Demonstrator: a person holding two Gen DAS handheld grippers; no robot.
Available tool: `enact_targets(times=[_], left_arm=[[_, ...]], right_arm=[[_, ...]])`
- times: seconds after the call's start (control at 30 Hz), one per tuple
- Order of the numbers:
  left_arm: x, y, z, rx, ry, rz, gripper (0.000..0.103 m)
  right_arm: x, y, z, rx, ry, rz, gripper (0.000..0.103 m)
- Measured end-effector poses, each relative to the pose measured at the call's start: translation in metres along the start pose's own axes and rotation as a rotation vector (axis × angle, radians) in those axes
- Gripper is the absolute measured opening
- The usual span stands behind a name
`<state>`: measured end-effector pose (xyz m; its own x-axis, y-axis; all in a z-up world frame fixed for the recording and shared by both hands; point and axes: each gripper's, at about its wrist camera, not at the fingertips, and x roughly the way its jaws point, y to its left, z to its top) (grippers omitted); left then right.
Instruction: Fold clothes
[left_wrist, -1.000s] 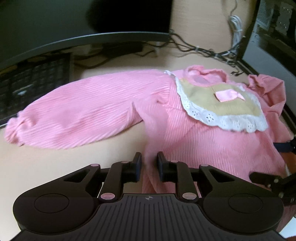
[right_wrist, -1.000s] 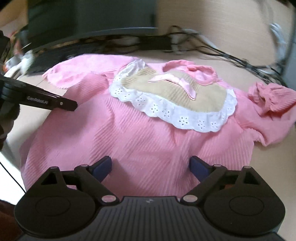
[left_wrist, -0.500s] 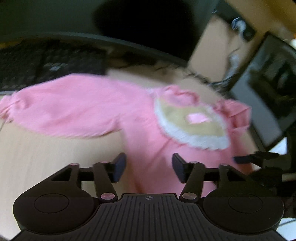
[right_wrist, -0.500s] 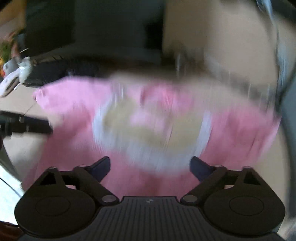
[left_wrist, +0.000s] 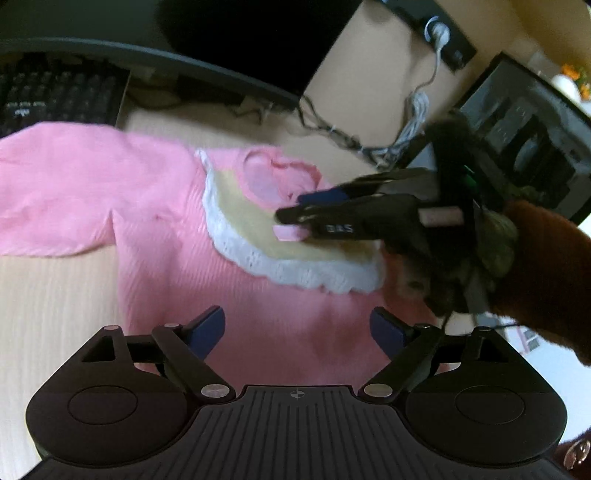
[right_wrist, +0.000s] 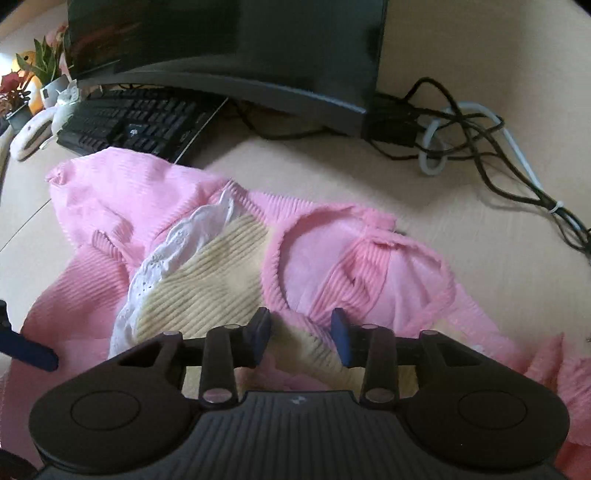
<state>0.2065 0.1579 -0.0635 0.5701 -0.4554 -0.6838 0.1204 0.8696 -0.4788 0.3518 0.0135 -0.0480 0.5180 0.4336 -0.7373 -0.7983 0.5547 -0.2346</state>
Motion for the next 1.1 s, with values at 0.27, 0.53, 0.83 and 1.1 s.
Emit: enact_targets(times=[0.27,0.53,0.83,1.1], left_arm=[[0.002,0.009,0.003,-0.062,0.012,0.020,0.094],[0.001,0.017,0.004,-0.097,0.019,0.074,0.095],[0.013,0.016,0.019,-0.041,0.017,0.058,0.095],[0.039,0.003,0.034,0.010,0.008,-0.034,0.095]], right_arm=[[-0.008,0.008,-0.003,-0.173,-0.123,-0.107,0.008],[0.020,-0.010,-0.018,-0.005,-0.061,-0.033,0.015],[-0.011,-0.039,-0.054,0.074,-0.029,-0.212,0.062],[-0.025,-0.082,-0.105,0.093,0.122,-0.442,0.046]])
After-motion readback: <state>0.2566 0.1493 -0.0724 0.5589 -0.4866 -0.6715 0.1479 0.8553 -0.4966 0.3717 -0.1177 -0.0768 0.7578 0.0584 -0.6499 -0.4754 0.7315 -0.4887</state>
